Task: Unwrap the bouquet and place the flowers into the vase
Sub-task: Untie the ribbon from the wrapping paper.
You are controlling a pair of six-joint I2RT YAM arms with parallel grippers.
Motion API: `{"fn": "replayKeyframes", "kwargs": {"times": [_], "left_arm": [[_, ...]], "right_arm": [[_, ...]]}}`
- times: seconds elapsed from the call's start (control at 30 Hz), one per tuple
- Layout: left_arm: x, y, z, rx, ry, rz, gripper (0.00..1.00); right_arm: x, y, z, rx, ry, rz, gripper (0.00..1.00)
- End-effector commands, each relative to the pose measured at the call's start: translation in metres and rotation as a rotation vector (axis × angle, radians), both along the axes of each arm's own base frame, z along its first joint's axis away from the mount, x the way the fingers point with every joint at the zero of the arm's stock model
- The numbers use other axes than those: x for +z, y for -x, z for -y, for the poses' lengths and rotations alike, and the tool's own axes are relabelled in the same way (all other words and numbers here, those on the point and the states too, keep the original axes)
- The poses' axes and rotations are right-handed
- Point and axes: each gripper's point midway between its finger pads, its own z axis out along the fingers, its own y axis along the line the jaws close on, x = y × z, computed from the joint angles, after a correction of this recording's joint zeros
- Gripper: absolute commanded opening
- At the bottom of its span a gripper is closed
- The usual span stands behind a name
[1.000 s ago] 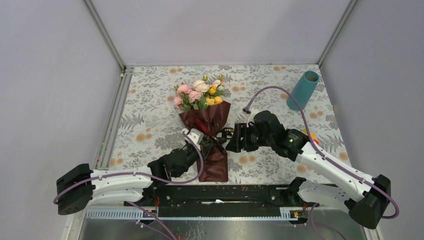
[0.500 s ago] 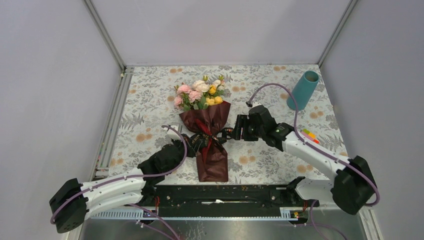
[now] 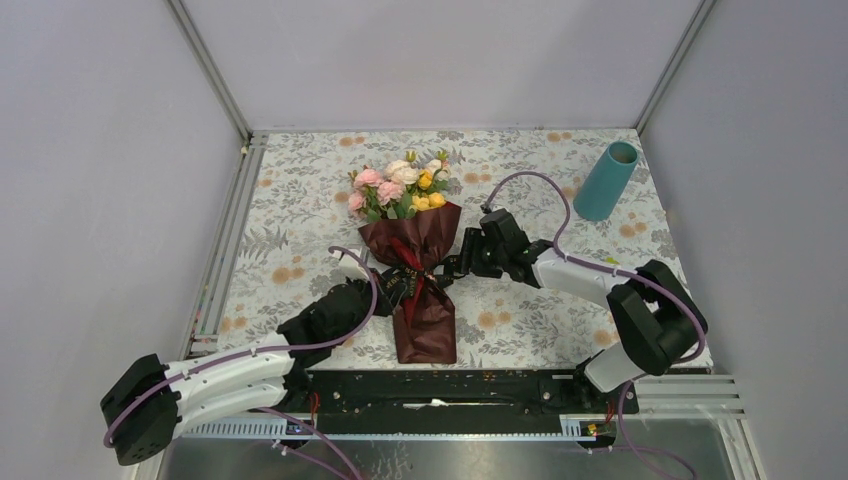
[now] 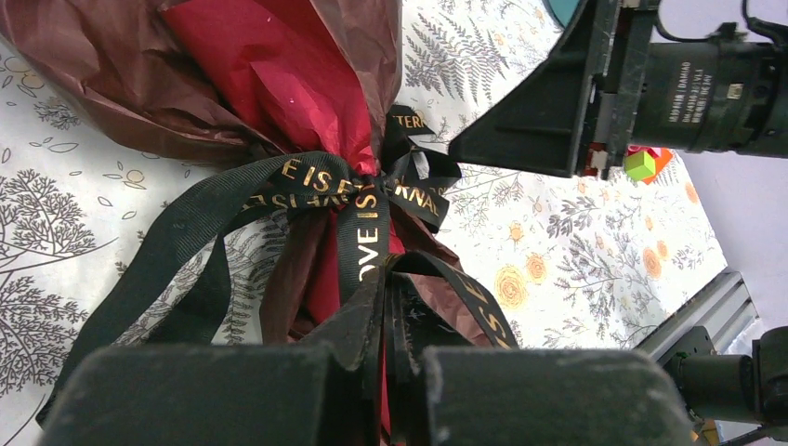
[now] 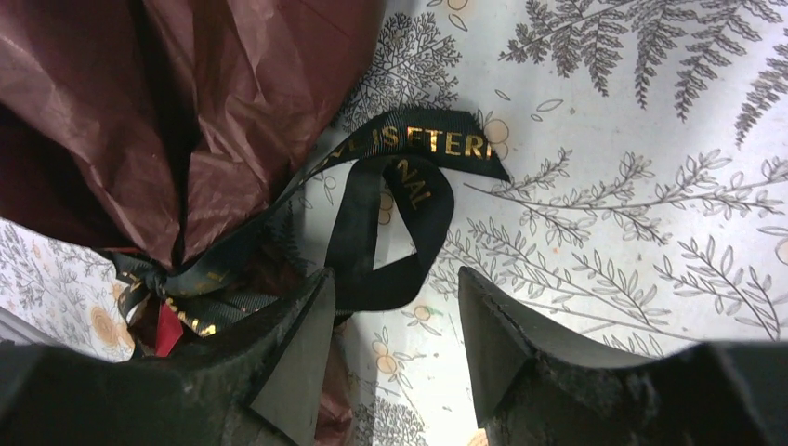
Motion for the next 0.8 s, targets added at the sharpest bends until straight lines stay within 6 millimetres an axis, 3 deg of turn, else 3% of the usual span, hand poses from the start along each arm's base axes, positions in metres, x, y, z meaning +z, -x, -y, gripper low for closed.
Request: {"fn": "replayKeyframes", "kwargs": {"times": [0.0, 0.4, 0.57, 0.77], "left_arm": [[0.024, -0.004, 0.011, -0.023, 0.054, 0.024, 0.00], [0.027, -0.005, 0.006, -0.016, 0.038, 0.031, 0.00], [0.028, -0.005, 0.007, -0.021, 0.038, 0.033, 0.00], [0.030, -0.005, 0.006, -0.020, 0.035, 0.037, 0.00]], "right_arm": [[0.000, -0.013, -0.015, 0.000, -0.059, 0.014, 0.58], [-0.017, -0.004, -0.020, -0.017, -0.090, -0.068, 0.39], [-0.020, -0.002, -0.020, -0.021, -0.089, -0.081, 0.35], [-0.015, -0.002, -0.020, -0.017, -0.097, -0.073, 0.06]]}}
